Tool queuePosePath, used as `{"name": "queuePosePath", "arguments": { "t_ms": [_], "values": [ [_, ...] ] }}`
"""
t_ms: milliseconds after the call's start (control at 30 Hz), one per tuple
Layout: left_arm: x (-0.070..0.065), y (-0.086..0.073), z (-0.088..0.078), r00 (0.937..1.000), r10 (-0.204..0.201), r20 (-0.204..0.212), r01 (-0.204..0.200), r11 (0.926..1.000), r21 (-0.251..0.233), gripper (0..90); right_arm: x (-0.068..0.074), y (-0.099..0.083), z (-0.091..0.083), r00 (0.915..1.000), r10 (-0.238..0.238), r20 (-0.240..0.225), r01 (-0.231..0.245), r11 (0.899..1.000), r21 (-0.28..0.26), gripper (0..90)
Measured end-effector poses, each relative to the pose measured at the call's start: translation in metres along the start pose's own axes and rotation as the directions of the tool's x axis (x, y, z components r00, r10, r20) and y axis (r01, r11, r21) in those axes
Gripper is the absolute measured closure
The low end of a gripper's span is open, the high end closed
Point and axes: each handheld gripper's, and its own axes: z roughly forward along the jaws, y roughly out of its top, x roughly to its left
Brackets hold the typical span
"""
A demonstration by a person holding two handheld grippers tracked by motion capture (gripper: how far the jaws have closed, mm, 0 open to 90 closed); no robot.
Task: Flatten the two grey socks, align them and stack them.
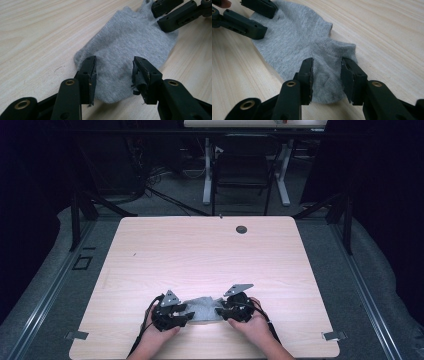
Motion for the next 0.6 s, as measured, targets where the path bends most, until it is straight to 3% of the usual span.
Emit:
{"name": "queuePosePath", "arguments": {
  "t_ms": [233, 333, 467, 600],
  "values": [
    [-0.004, 0.002, -0.002, 1.0000, 0.001, 0.006, -0.001, 0.9995, -0.032, 49.8, 0.003, 0.001, -0.004, 0.9999, 0.011, -0.007, -0.011, 0.999, -0.031, 60.6],
    [-0.005, 0.004, -0.008, 1.0000, 0.000, 0.005, 0.001, 0.9987, -0.050, 48.3, 0.007, 0.004, -0.010, 1.0000, -0.004, 0.004, 0.005, 0.999, -0.051, 58.0],
    [-0.007, 0.009, -0.021, 1.0000, 0.004, 0.001, -0.004, 0.9980, -0.063, 46.2, 0.011, 0.007, -0.020, 0.9992, -0.032, 0.024, 0.034, 0.997, -0.075, 54.2],
    [-0.006, 0.007, -0.034, 0.9997, 0.019, -0.013, -0.019, 0.9973, -0.071, 44.7, 0.015, 0.009, -0.030, 0.9983, -0.050, 0.030, 0.052, 0.997, -0.058, 52.5]
  ]
}}
